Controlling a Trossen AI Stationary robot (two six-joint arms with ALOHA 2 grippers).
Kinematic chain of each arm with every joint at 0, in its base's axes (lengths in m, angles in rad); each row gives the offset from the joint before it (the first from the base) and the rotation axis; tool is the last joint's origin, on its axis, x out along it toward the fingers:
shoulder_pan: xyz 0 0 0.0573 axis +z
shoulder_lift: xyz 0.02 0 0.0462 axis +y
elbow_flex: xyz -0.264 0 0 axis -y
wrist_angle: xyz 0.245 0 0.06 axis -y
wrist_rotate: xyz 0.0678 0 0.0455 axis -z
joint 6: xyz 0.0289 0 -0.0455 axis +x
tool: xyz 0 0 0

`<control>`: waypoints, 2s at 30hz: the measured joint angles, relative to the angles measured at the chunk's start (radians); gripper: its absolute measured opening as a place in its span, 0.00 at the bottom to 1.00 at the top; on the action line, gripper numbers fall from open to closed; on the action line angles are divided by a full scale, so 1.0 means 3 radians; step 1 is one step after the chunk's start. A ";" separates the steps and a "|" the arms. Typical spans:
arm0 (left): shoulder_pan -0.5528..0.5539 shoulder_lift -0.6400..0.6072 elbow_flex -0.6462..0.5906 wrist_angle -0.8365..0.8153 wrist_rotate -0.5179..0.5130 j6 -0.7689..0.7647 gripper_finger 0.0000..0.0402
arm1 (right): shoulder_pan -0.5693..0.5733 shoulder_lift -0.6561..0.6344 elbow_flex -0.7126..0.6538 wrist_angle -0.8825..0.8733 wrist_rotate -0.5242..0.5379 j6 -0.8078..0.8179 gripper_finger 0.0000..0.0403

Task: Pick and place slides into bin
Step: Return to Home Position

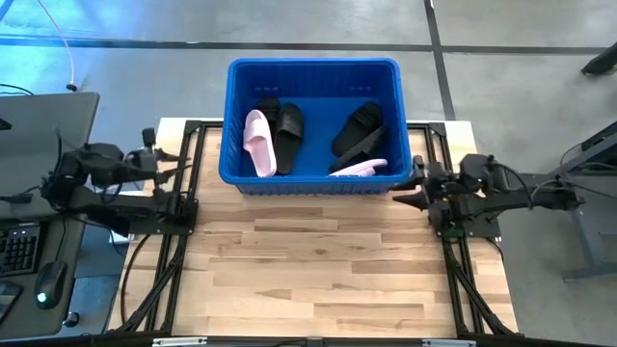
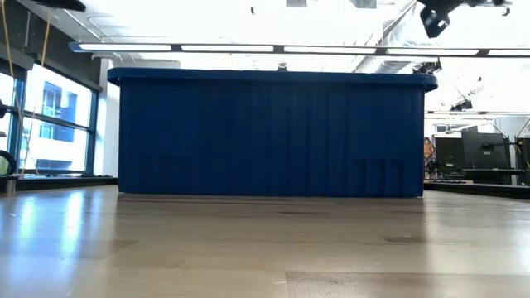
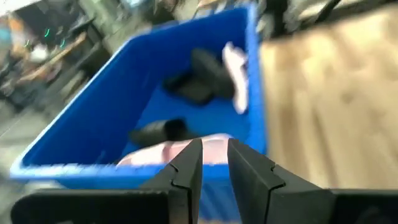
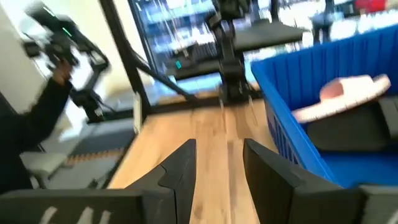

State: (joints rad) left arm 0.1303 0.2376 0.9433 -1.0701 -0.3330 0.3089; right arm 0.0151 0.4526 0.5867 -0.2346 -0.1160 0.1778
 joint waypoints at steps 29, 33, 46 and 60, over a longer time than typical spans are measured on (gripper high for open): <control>-0.0001 -0.0726 -0.2002 0.2675 0.1249 0.0269 0.17 | 0.0001 -0.1494 -0.1776 0.1245 -0.0026 0.0081 0.31; 0.0000 -0.0725 -0.2246 0.2841 0.1248 0.0195 0.17 | 0.0003 -0.1493 -0.1802 0.1130 -0.0012 0.0080 0.31; 0.0001 -0.0723 -0.2629 0.3047 0.1135 0.0086 0.17 | 0.0001 -0.1493 -0.1923 0.1245 0.0195 0.0077 0.31; 0.0001 -0.0728 -0.3048 0.3678 0.1107 -0.0027 0.17 | 0.0001 -0.1493 -0.1924 0.1118 0.0203 0.0078 0.31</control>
State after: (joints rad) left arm 0.1307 0.0193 0.0288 0.0333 -0.0009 0.3009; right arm 0.0154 0.0048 0.0093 0.1009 -0.0552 0.2011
